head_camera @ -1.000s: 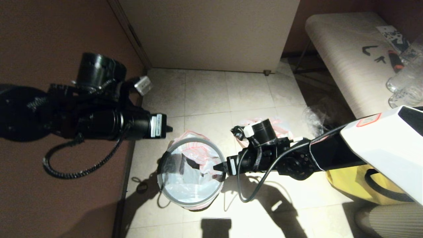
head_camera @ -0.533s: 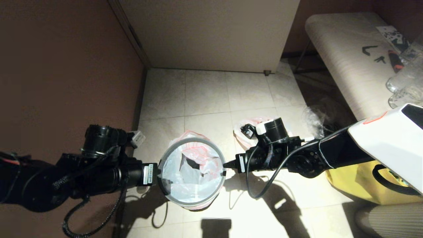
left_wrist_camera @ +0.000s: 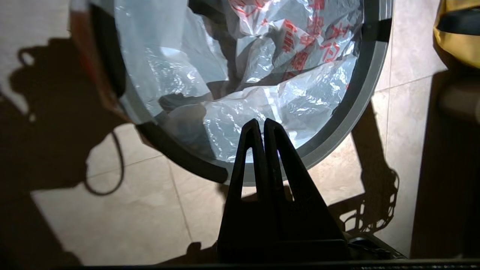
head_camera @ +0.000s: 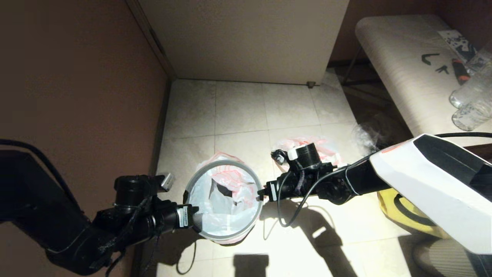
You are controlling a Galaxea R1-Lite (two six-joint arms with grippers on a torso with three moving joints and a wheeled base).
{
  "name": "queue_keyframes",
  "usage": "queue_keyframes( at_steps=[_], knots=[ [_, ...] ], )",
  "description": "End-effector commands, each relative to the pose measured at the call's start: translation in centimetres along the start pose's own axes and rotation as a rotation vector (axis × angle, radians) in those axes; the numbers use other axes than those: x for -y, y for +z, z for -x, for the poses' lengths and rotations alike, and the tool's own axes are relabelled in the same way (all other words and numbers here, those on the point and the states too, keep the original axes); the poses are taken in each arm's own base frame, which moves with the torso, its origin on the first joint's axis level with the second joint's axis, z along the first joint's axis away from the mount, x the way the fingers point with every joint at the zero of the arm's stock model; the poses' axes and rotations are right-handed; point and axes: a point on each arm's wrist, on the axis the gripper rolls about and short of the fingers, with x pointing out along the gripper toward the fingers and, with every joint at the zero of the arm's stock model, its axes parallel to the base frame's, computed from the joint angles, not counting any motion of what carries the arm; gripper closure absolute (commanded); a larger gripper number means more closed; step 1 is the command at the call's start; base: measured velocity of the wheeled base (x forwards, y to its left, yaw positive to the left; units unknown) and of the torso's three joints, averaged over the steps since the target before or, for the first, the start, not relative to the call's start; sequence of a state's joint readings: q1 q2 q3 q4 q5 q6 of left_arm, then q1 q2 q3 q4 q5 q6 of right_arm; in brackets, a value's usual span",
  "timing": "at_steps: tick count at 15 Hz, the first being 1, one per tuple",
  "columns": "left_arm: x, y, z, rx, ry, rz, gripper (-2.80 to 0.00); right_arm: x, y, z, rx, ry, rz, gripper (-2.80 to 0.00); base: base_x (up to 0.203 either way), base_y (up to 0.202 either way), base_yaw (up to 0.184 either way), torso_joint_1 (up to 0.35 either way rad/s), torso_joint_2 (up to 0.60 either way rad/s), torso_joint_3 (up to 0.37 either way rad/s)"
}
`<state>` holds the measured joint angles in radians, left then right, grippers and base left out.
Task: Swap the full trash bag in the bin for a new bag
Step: Place the trash can ring on the trash can
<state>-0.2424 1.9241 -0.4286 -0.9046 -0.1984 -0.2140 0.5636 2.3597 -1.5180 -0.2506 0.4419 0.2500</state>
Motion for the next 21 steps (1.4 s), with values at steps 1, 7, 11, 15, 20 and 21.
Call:
queue_keyframes(
  at_steps=[1,7,11,15,20,21],
  knots=[
    [-1.0,-2.2,-1.8,-0.001,0.01,0.007,0.0,1.1,-1.1,-1.7,-0.029,-0.001,-0.012,0.0,0.0,0.0,0.0,0.0,0.0,0.0],
    [-1.6,-6.7,-2.7,0.027,0.012,0.012,0.0,1.4,-1.4,-2.1,-0.041,0.017,0.017,0.0,0.0,0.0,0.0,0.0,0.0,0.0],
    [-1.3,-8.0,-2.7,-0.029,0.009,0.108,0.0,1.6,-1.5,-2.8,-0.04,0.022,0.024,0.0,0.0,0.0,0.0,0.0,0.0,0.0],
    [-1.0,-8.2,-3.5,-0.02,0.057,0.115,0.0,1.7,-0.7,-3.1,-0.013,0.026,0.036,0.0,0.0,0.0,0.0,0.0,0.0,0.0],
    [1.0,-5.0,-1.1,0.107,-0.071,0.09,0.0,-3.6,2.3,2.9,0.046,-0.017,0.063,0.0,0.0,0.0,0.0,0.0,0.0,0.0],
    [1.7,-3.9,-0.4,0.164,-0.099,0.072,0.0,-3.8,1.7,3.1,0.027,-0.061,0.055,0.0,0.0,0.0,0.0,0.0,0.0,0.0]
  ],
)
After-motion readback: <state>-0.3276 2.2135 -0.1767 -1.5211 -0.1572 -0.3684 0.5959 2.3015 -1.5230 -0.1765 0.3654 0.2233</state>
